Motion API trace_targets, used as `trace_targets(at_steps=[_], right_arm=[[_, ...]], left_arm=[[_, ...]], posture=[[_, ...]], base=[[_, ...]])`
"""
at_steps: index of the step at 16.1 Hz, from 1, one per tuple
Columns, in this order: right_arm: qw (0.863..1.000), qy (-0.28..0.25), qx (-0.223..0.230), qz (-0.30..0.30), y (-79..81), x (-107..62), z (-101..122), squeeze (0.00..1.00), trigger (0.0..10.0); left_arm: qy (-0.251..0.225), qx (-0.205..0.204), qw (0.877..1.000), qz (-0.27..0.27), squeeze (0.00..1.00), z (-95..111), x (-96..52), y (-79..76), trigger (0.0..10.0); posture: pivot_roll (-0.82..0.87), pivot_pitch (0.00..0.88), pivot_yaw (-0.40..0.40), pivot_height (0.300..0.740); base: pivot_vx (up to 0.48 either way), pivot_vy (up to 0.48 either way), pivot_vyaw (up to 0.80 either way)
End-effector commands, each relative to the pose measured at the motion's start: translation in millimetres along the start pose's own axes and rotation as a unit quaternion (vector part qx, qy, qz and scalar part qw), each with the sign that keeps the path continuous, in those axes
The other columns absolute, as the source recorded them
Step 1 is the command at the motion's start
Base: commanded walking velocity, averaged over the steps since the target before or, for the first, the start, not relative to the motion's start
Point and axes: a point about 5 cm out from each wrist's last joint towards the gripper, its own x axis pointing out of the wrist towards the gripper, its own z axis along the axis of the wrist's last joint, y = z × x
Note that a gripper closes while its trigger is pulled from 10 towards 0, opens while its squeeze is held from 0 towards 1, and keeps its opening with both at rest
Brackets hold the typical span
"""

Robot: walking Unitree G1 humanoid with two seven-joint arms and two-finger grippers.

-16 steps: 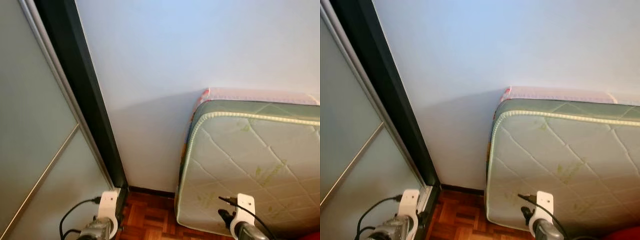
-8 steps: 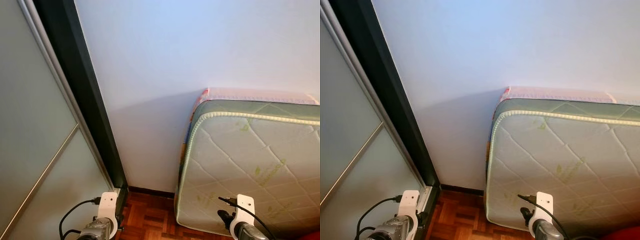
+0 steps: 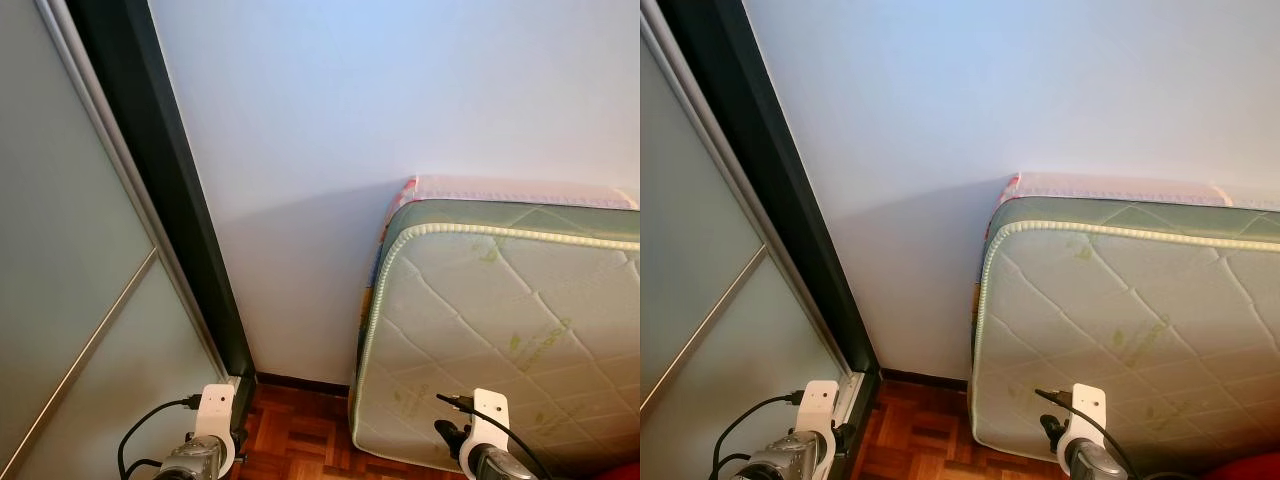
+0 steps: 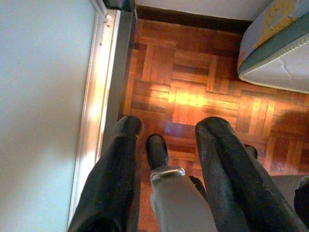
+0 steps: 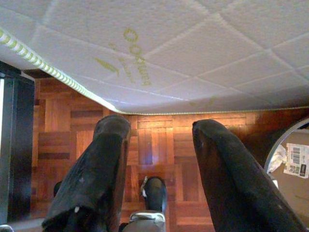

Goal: Clean up the room

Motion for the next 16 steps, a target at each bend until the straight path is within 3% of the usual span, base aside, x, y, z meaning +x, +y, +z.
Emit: trace_targets(at_steps=[1,5,16], right_arm=[[1.0,0.004,0.0,-0.001,-1.7,-0.5,-2.1,0.0,10.0],[1.0,0.007,-0.005,0.0,-1.8,-0.6,-3.4,0.0,10.0],[1.0,0.014,-0.02,0.004,-1.7,-0.6,-3.7,0.0,10.0]], left_arm=[[0.005,0.0,1.0,0.0,0.0,-3.9,-0.2,-0.1,10.0],[0.008,0.002,1.0,-0.001,0.0,-5.2,-0.3,0.0,10.0],[0.007,0.003,1.0,0.0,0.0,-5.2,-0.3,0.4,10.0]], posture=[[0.03,0.0,-0.004,0.74],[0.03,0.0,-0.003,0.74],[0.02,0.0,-0.004,0.74]], base=[[0.0,0.0,0.0],[0.0,0.0,0.0],[-0.27,0.0,0.0]])
